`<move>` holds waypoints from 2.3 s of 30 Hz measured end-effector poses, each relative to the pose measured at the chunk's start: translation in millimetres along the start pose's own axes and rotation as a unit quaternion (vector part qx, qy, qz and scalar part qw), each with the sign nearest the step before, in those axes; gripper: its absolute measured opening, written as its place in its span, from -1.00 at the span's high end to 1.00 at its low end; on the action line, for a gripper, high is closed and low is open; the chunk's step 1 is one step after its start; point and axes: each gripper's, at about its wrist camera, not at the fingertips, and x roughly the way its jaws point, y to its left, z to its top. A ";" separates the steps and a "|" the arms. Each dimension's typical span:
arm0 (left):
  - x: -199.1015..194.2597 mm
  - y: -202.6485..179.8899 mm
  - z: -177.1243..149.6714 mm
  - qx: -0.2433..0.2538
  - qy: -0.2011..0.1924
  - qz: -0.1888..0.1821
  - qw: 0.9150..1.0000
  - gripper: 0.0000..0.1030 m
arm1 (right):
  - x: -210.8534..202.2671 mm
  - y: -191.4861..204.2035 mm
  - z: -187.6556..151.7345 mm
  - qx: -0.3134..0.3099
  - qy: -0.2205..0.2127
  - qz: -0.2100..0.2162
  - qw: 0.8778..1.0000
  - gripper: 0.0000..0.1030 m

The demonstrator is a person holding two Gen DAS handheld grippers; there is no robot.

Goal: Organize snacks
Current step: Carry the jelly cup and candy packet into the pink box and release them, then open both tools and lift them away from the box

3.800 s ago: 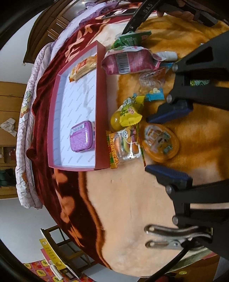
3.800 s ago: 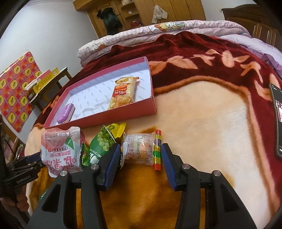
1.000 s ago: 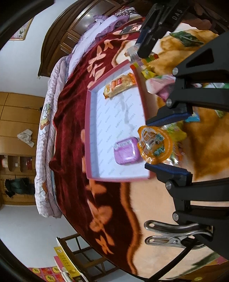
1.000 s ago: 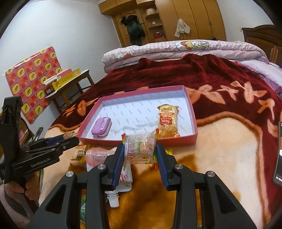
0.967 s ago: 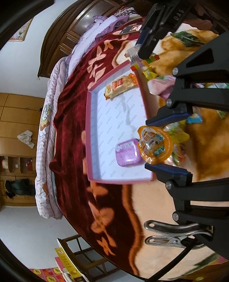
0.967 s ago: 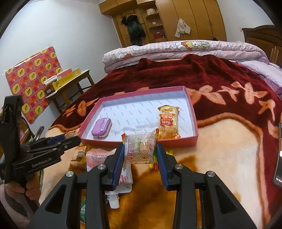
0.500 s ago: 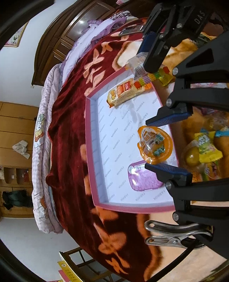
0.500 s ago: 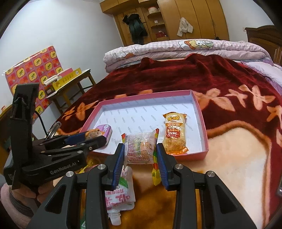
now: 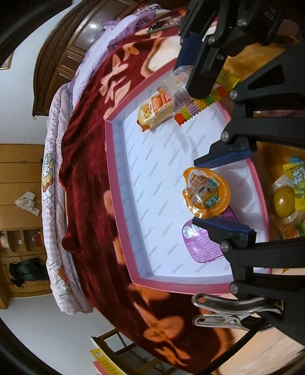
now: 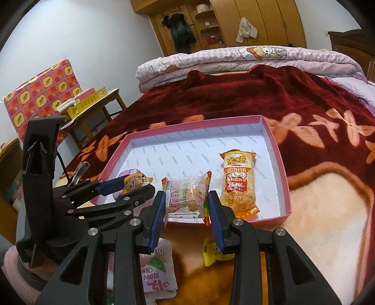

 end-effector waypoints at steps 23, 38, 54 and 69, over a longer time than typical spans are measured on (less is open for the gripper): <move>15.3 0.6 12.2 -0.010 0.010 -0.008 1.000 0.13 | 21.3 -5.9 -2.1 0.014 0.020 0.002 1.000 0.26; -7.4 12.8 13.5 -0.034 0.000 -0.001 0.999 -0.05 | 12.4 -3.8 -2.8 0.020 0.007 0.004 1.000 -0.04; -34.6 21.9 3.2 -0.058 0.000 -0.003 0.998 -0.05 | -12.2 -0.8 -6.5 0.029 -0.012 0.011 0.999 -0.05; -54.8 25.0 -11.4 -0.067 -0.003 -0.002 0.998 -0.05 | -30.2 -2.0 -18.9 0.036 -0.010 0.011 0.999 -0.05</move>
